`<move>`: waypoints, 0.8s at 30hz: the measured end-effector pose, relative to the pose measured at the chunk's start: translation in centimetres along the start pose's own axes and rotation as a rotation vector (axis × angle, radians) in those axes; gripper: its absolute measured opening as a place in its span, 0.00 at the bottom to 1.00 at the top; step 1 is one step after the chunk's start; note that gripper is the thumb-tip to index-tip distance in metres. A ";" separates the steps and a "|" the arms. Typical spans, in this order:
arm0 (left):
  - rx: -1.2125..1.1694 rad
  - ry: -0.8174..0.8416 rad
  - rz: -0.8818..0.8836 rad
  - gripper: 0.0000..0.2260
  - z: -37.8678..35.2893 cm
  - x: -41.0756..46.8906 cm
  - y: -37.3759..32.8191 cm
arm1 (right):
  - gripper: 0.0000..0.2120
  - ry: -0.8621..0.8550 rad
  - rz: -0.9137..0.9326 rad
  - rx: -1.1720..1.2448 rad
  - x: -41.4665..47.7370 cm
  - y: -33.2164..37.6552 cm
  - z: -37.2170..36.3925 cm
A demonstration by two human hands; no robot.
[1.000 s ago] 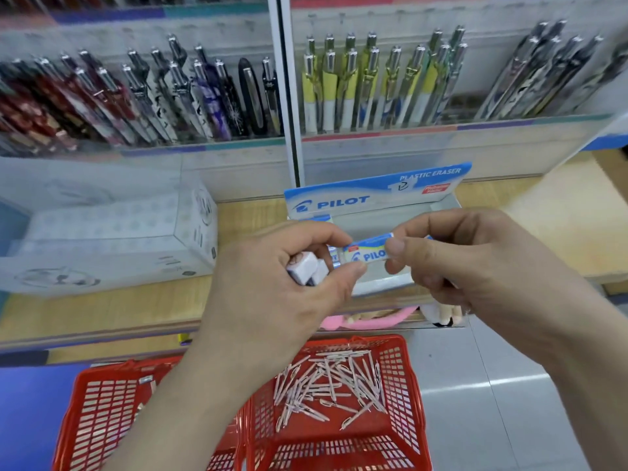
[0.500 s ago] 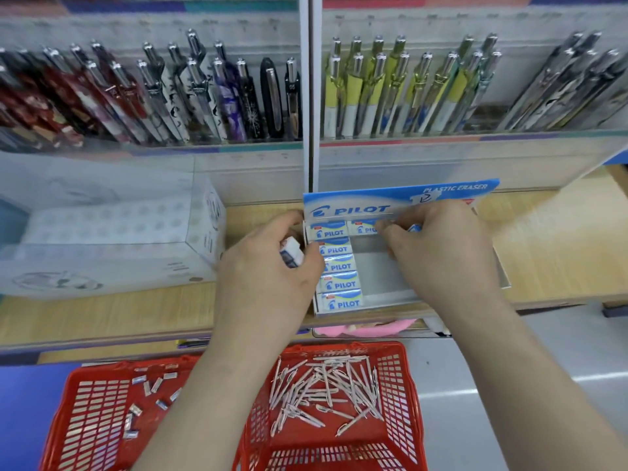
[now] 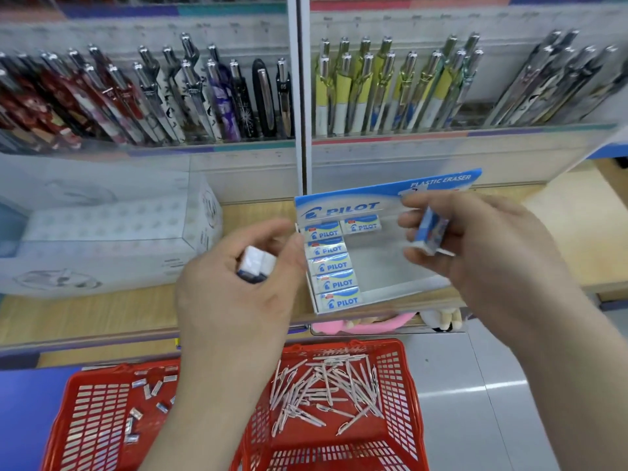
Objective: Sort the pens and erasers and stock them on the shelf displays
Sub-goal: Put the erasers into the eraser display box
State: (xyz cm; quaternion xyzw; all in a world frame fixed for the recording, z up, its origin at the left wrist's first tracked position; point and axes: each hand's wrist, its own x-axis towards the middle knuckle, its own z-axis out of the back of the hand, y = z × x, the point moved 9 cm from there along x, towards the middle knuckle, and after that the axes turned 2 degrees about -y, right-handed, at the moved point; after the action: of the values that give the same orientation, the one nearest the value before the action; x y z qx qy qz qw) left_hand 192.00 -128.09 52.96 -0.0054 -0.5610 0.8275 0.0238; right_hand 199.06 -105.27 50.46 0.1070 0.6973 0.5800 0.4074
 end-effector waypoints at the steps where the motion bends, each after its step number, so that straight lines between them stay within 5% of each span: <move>1: -0.035 0.039 0.001 0.03 -0.3 -0.7 -0.8 | 0.10 0.091 -0.061 0.167 -0.7 -0.2 -0.7; 5: -0.076 0.206 -0.063 0.08 -3.0 -2.8 -3.5 | 0.11 0.304 -0.090 0.399 -3.2 -0.4 -3.1; 11: 0.008 0.137 -0.156 0.11 -3.4 -3.4 -4.4 | 0.09 0.246 -0.071 0.414 -4.1 -1.1 -2.8; 19: -0.024 0.161 -0.090 0.08 -3.2 -3.0 -3.5 | 0.09 0.315 0.129 -0.105 -4.0 0.3 -1.3; 22: -0.028 0.116 -0.030 0.01 -2.6 -1.9 -2.3 | 0.04 0.167 0.199 -0.277 -2.6 1.2 -0.2; 24: 0.009 0.073 -0.003 0.07 -2.1 -0.7 -0.9 | 0.03 0.071 0.232 -0.420 -1.1 1.2 0.0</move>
State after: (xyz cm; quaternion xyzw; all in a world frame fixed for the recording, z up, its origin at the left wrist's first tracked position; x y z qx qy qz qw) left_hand 192.85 -125.87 53.05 -0.0349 -0.5560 0.8292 0.0455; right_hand 199.42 -105.59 52.07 0.0789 0.5583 0.7586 0.3266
